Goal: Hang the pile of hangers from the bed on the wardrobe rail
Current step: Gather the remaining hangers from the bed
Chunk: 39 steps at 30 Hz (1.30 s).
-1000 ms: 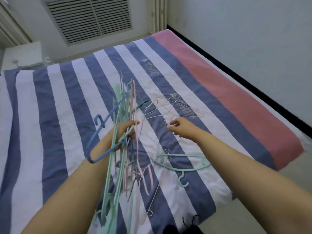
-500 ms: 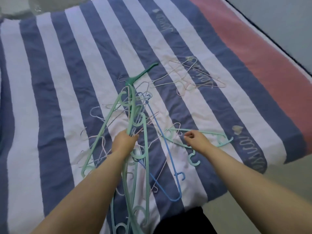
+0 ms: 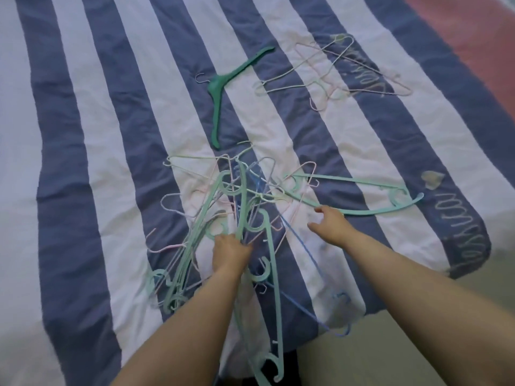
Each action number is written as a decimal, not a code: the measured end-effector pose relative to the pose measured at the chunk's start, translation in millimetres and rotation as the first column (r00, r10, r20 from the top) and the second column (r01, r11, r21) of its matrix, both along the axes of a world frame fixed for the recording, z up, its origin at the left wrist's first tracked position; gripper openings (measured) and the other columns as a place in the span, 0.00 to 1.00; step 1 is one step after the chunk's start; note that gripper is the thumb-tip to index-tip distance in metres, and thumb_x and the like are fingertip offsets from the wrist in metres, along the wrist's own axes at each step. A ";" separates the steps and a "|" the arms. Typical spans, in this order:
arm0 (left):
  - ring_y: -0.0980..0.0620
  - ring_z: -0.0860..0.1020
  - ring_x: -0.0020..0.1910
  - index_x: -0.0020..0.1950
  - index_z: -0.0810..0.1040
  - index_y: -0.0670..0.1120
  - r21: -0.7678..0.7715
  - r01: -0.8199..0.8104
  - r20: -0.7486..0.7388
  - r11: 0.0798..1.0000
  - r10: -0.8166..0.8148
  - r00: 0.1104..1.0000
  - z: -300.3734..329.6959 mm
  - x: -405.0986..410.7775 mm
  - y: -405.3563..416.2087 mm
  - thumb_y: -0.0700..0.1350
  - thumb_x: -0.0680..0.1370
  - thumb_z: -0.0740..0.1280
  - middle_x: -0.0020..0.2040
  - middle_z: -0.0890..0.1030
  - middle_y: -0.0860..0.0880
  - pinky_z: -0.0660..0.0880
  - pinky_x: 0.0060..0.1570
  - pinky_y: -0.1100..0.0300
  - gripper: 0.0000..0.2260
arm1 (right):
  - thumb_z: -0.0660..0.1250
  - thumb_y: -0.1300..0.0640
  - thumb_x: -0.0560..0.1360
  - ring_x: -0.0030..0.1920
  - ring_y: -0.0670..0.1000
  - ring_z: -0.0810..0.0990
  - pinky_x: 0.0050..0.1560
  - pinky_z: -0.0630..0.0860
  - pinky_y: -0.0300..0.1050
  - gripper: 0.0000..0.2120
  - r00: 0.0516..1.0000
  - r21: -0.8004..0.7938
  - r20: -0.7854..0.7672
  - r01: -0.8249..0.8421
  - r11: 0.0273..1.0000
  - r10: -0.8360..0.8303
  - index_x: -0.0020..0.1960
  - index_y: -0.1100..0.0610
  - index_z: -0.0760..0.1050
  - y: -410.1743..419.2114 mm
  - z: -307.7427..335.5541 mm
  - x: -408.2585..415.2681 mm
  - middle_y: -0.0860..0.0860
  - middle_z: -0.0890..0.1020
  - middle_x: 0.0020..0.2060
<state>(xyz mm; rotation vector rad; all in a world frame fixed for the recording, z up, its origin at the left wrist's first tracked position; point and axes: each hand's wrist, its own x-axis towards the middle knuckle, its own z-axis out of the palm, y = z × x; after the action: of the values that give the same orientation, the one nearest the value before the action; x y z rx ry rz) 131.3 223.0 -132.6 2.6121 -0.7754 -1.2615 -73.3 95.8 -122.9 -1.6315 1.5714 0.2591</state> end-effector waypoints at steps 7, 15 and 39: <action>0.37 0.70 0.63 0.63 0.67 0.43 0.024 -0.149 0.108 0.989 0.145 0.983 -46.4 2.1 9.3 0.59 0.73 0.71 0.64 0.68 0.39 0.70 0.59 0.46 0.28 | 0.64 0.45 0.76 0.77 0.59 0.52 0.75 0.54 0.52 0.37 0.990 -0.102 -0.108 -0.102 0.990 0.091 0.77 0.59 0.52 -9.1 -48.2 1.6 0.58 0.54 0.77; 0.38 0.78 0.53 0.60 0.68 0.41 -0.048 -0.194 0.061 0.980 0.197 0.979 -55.3 12.9 14.7 0.47 0.73 0.71 0.56 0.79 0.40 0.73 0.48 0.53 0.20 | 0.59 0.34 0.73 0.64 0.62 0.71 0.63 0.67 0.54 0.34 0.979 -0.093 -0.204 -0.002 0.996 -0.018 0.67 0.59 0.66 5.5 -58.8 31.0 0.61 0.73 0.64; 0.54 0.74 0.20 0.39 0.80 0.46 0.000 -0.803 -0.811 0.596 0.470 0.349 128.1 54.3 -86.5 0.42 0.77 0.68 0.25 0.77 0.50 0.72 0.22 0.64 0.07 | 0.58 0.65 0.80 0.36 0.51 0.76 0.38 0.76 0.48 0.08 0.639 0.427 0.535 0.360 0.829 -0.553 0.53 0.56 0.73 -75.1 178.2 55.3 0.53 0.76 0.39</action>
<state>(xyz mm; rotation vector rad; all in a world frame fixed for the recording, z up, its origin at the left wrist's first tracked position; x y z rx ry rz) 185.6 136.5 -4.5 1.4681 0.2048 -1.4615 -18.0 20.7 55.3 -0.8828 1.2662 -0.3253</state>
